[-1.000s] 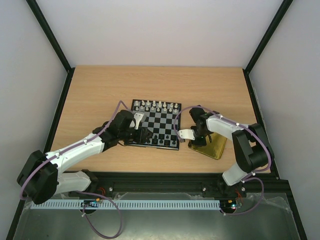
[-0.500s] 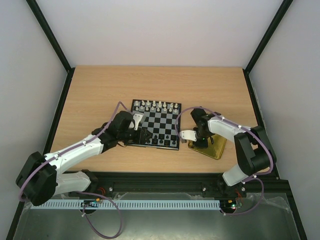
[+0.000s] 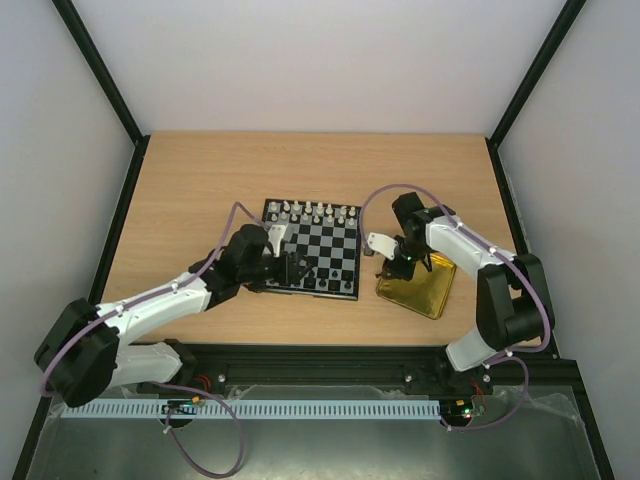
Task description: Set up the chess pieces on the board
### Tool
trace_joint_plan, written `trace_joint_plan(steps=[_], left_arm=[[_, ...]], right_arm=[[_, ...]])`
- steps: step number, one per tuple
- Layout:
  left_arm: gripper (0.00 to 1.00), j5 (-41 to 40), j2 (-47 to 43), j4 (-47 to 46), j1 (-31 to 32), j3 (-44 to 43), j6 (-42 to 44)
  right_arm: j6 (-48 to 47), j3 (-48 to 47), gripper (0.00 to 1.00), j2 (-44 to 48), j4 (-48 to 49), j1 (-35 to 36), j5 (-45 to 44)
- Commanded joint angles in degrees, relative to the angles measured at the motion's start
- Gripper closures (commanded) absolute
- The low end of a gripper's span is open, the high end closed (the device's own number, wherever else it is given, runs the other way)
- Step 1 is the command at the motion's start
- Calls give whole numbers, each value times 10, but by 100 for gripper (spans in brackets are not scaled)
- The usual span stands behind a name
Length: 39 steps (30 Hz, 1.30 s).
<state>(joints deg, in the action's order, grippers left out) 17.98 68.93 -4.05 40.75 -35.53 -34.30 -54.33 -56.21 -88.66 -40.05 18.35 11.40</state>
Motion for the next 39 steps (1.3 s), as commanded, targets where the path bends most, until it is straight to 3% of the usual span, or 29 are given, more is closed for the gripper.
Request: trace_joint_plan(steps=[1, 7, 20, 30, 39], left_arm=[[47, 4, 41, -100, 21, 0, -47], [47, 27, 132, -193, 49, -24, -94], [53, 71, 251, -365, 60, -63, -186], [59, 104, 282, -416, 62, -63, -214], [57, 107, 278, -454, 62, -51, -229]], right_arm=[[77, -44, 82, 20, -65, -2, 103], [171, -87, 82, 7, -44, -2, 196], [197, -79, 81, -6, -35, -1, 264], [198, -75, 81, -12, -35, -1, 269], [198, -73, 82, -18, -34, -1, 268]])
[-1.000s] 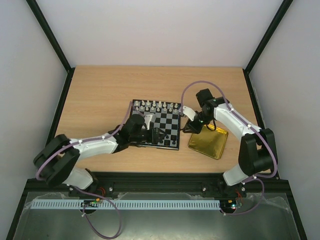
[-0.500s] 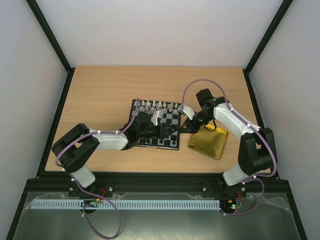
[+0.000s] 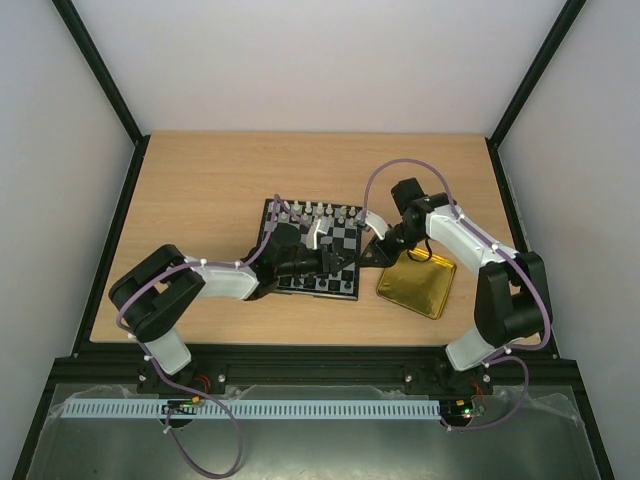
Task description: Set up the chess pieces on the board
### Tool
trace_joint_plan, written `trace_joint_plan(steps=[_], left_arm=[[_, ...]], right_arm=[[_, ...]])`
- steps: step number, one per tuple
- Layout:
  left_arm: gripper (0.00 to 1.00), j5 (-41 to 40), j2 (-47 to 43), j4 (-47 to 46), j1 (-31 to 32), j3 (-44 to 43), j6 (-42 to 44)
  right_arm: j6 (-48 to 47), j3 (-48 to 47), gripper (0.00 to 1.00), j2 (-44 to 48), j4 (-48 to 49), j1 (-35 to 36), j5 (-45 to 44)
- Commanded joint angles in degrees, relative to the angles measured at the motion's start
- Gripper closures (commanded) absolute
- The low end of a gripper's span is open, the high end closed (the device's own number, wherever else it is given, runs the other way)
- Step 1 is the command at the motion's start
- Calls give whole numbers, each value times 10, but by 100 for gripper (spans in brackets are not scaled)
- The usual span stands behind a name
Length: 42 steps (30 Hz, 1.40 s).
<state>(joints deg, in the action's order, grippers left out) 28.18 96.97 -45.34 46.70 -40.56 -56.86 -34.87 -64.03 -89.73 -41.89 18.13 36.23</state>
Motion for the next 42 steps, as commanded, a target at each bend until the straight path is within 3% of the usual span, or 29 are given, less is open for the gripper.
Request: trace_joint_plan(steps=[1, 7, 20, 23, 27, 35, 39, 42], left_arm=[[58, 6, -1, -38, 2, -2, -4], [61, 8, 10, -32, 3, -7, -6], [86, 15, 17, -42, 5, -9, -7], [87, 11, 10, -19, 5, -10, 9], [87, -14, -32, 92, 2, -18, 77], [87, -144, -169, 434, 2, -66, 249], [86, -225, -229, 552, 1, -61, 271], [85, -263, -264, 633, -8, -53, 270]], right_arm=[[4, 5, 81, -7, -16, 2, 21], [5, 3, 82, -5, -19, 1, 31], [8, 10, 82, -1, -19, 1, 43], [3, 9, 74, 7, -26, 1, 42], [20, 26, 57, 49, -11, 1, 23], [96, 78, 51, 142, 62, 1, 20], [146, 122, 49, 176, 143, 1, -10], [147, 130, 49, 181, 148, 1, -29]])
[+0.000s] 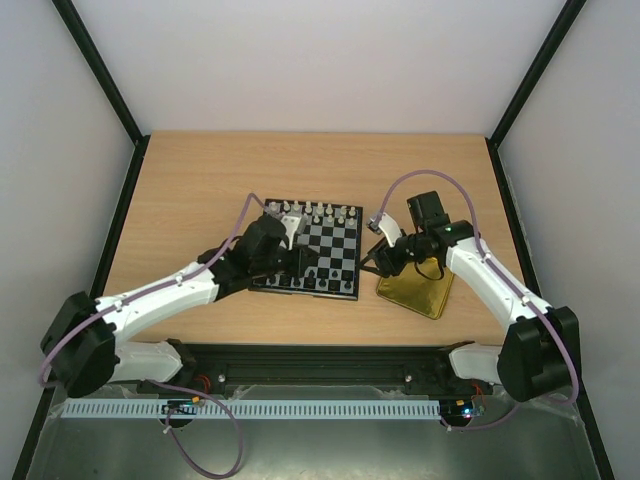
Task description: Set up the chess pieces on the board
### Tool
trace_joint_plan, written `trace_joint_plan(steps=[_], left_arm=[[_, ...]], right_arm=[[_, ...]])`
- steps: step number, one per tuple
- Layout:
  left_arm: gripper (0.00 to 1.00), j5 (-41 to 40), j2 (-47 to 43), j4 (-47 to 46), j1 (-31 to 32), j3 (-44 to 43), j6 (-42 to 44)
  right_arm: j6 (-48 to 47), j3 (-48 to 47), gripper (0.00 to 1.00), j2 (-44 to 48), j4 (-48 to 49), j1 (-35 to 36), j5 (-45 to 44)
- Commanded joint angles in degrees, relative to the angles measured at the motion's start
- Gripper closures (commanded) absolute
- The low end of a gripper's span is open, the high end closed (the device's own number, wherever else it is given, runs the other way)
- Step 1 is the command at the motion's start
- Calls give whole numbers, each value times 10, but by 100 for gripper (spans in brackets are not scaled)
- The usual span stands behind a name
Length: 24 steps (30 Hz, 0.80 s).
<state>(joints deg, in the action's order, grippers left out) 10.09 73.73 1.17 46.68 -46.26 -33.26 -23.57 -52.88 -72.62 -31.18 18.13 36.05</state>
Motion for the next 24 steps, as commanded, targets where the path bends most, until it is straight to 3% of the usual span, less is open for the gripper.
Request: trace_joint_plan(steps=[1, 11, 16, 24], left_arm=[[85, -90, -42, 185, -12, 9, 32], [85, -56, -123, 240, -130, 81, 27], [85, -21, -102, 234, -172, 84, 47], [85, -54, -31, 283, -175, 47, 89]], right_arm=[[34, 24, 49, 13, 45, 1, -31], [26, 47, 49, 32, 51, 1, -17], [20, 45, 49, 24, 47, 1, -14], [18, 44, 50, 37, 48, 1, -10]])
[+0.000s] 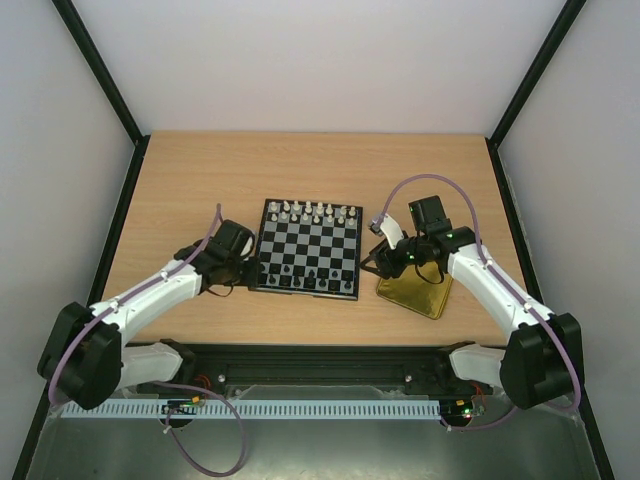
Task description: Set up the chess pieces on the board
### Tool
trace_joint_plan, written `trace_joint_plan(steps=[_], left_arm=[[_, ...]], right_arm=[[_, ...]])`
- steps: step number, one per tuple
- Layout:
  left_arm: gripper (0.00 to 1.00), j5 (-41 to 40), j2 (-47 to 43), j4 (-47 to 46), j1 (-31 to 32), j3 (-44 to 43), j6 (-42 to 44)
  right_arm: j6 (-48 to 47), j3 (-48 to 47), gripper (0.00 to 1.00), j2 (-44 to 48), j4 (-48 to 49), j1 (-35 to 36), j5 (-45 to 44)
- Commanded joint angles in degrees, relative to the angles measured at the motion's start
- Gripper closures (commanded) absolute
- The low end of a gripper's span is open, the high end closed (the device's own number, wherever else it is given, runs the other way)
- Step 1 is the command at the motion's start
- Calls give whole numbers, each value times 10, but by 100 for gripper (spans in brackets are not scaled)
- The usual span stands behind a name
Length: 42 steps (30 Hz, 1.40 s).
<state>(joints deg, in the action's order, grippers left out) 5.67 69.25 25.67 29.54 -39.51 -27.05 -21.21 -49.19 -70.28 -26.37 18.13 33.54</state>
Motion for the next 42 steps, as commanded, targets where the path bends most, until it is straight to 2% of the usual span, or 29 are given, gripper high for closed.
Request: trace_joint_plan(steps=[1, 21, 42], left_arm=[[85, -10, 17, 36, -4, -19, 28], [85, -1, 84, -24, -4, -12, 46], [81, -4, 97, -33, -4, -11, 49]], right_arm=[[-6, 7, 49, 15, 0, 1, 14], [-18, 10, 49, 10, -6, 1, 10], [-21, 12, 49, 7, -10, 1, 14]])
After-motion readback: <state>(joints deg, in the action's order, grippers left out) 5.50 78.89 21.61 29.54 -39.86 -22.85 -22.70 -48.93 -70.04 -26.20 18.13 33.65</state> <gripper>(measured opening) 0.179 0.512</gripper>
